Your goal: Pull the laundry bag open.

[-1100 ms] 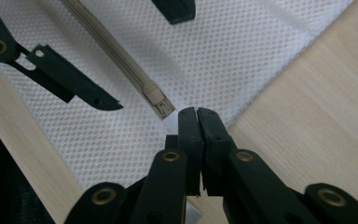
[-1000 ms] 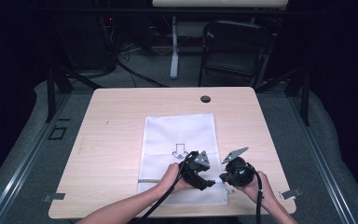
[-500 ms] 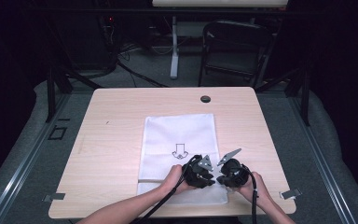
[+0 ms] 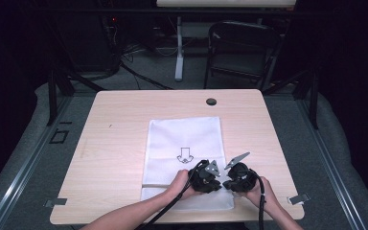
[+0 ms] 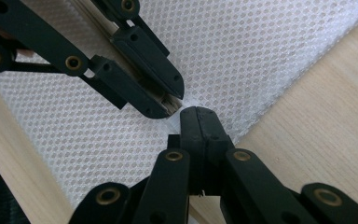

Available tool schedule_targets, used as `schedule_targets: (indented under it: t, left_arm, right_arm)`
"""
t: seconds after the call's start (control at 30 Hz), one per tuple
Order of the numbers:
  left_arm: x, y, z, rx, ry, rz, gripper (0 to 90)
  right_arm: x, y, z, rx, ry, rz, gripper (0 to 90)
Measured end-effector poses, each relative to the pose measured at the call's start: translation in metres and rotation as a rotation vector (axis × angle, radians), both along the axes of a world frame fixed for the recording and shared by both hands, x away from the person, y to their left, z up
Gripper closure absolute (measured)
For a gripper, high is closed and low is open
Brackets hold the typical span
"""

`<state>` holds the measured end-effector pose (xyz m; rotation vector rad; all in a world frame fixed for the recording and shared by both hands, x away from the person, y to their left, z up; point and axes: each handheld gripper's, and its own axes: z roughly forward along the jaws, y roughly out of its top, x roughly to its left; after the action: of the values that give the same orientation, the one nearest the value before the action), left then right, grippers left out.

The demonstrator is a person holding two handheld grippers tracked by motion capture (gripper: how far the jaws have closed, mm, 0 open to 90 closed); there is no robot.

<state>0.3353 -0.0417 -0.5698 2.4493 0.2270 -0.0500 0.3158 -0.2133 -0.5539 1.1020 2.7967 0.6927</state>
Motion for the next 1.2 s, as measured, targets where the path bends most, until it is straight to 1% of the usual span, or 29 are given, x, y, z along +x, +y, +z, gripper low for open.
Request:
schedule_targets:
  t: [0.03,0.07,0.1,0.13,0.2,0.23,0.27,0.33,0.37,0.4,0.43,0.47,0.5,0.53,0.6,0.63,0.67,0.7,0.73,0.77,0.8,0.87,0.9,0.93,0.97,1.03,1.07,1.17,1.2]
  left_arm:
    - [0.000,-0.001,0.001,0.004,0.000,-0.002,81.8]
    - [0.000,-0.001,0.001,0.003,0.000,0.000,81.9]
    - [0.000,-0.001,0.001,0.006,0.002,-0.007,82.0]
    - [0.001,-0.001,0.001,0.005,-0.001,-0.011,82.0]
    - [0.002,-0.001,0.002,0.010,0.005,-0.015,82.1]
    - [0.002,-0.001,0.003,0.015,0.003,-0.018,82.1]
    - [0.002,-0.002,0.004,0.018,0.001,-0.020,82.1]
    - [0.001,-0.002,0.005,0.020,0.000,-0.018,82.1]
    - [0.001,-0.002,0.005,0.025,-0.005,-0.019,82.1]
    - [0.001,-0.002,0.006,0.025,-0.005,-0.020,82.2]
    - [0.001,-0.002,0.006,0.030,-0.011,-0.016,82.1]
    - [0.001,-0.001,0.006,0.039,-0.010,-0.018,82.2]
    - [0.001,-0.001,0.005,0.016,0.000,-0.020,82.2]
    - [0.002,0.000,0.005,0.013,0.003,-0.017,82.2]
    - [0.002,0.001,0.006,0.022,0.002,-0.019,82.2]
    - [0.002,0.002,0.005,0.009,0.004,-0.021,82.2]
    - [0.003,0.003,0.007,0.020,0.004,-0.018,82.2]
    - [0.003,0.004,0.006,0.009,0.010,-0.020,82.2]
    - [0.003,0.005,0.008,0.023,0.003,-0.011,82.2]
    - [0.004,0.006,0.006,0.000,0.013,-0.017,82.2]
    - [0.003,0.006,0.006,0.002,0.013,-0.017,82.2]
    - [0.004,0.006,0.006,0.002,0.012,-0.018,82.2]
    - [0.004,0.007,0.006,-0.003,0.018,-0.016,82.2]
    - [0.004,0.007,0.006,-0.002,0.016,-0.014,82.2]
    - [0.004,0.007,0.006,0.002,0.015,-0.017,82.2]
    - [0.004,0.007,0.006,0.000,0.016,-0.017,82.2]
    - [0.004,0.007,0.006,0.009,0.012,-0.019,82.2]
    - [0.004,0.010,0.006,-0.003,0.015,-0.020,82.2]
    - [0.005,0.012,0.007,0.007,0.018,-0.016,82.2]
  right_arm:
    - [0.000,0.001,0.000,-0.002,-0.006,0.003,90.0]
    - [-0.001,0.002,-0.001,0.008,-0.012,-0.024,90.0]
    - [-0.002,0.003,-0.001,0.012,-0.010,-0.025,90.0]
    - [-0.001,0.003,0.000,-0.011,-0.015,-0.019,90.0]
    - [-0.002,0.003,-0.001,0.014,-0.006,-0.027,90.0]
    - [0.001,0.001,0.001,-0.017,0.008,-0.005,90.0]
    - [0.000,0.002,-0.002,0.030,0.011,-0.029,90.0]
    - [0.002,0.000,0.000,0.007,0.031,-0.011,90.0]
    - [0.001,0.000,-0.002,0.019,0.020,-0.024,90.0]
    - [0.001,-0.001,-0.001,0.012,0.026,-0.017,90.0]
    - [0.000,0.000,-0.002,0.024,0.018,-0.027,90.0]
    - [0.000,0.000,-0.002,0.023,0.017,-0.026,90.0]
    - [0.000,0.000,-0.001,0.002,0.018,-0.011,90.0]
    - [0.000,0.000,0.000,0.000,0.018,-0.011,90.0]
    - [0.000,-0.001,-0.001,0.003,0.016,-0.018,90.0]
    - [0.000,-0.001,-0.001,0.011,0.018,-0.019,90.0]
    - [0.000,-0.001,-0.001,0.012,0.017,-0.018,90.0]
    - [0.001,-0.001,-0.001,0.012,0.018,-0.019,90.0]
    - [0.001,-0.002,-0.001,0.009,0.017,-0.021,90.0]
    - [0.001,-0.001,-0.001,0.012,0.020,-0.019,90.0]
    - [0.000,0.000,-0.002,0.029,0.016,-0.035,90.0]
    - [0.000,0.000,-0.001,0.030,0.028,-0.034,90.0]
    - [0.001,-0.001,0.000,0.003,0.029,-0.022,90.0]
    - [0.001,-0.001,-0.001,0.016,0.029,-0.028,90.0]
    - [0.002,-0.002,0.000,-0.001,0.031,-0.018,90.0]
    - [0.002,-0.002,-0.001,0.007,0.032,-0.020,90.0]
    - [0.001,-0.002,-0.001,0.014,0.027,-0.031,90.0]
    - [0.002,-0.003,-0.001,0.009,0.030,-0.017,90.0]
    - [0.002,-0.003,-0.001,0.010,0.030,-0.017,90.0]
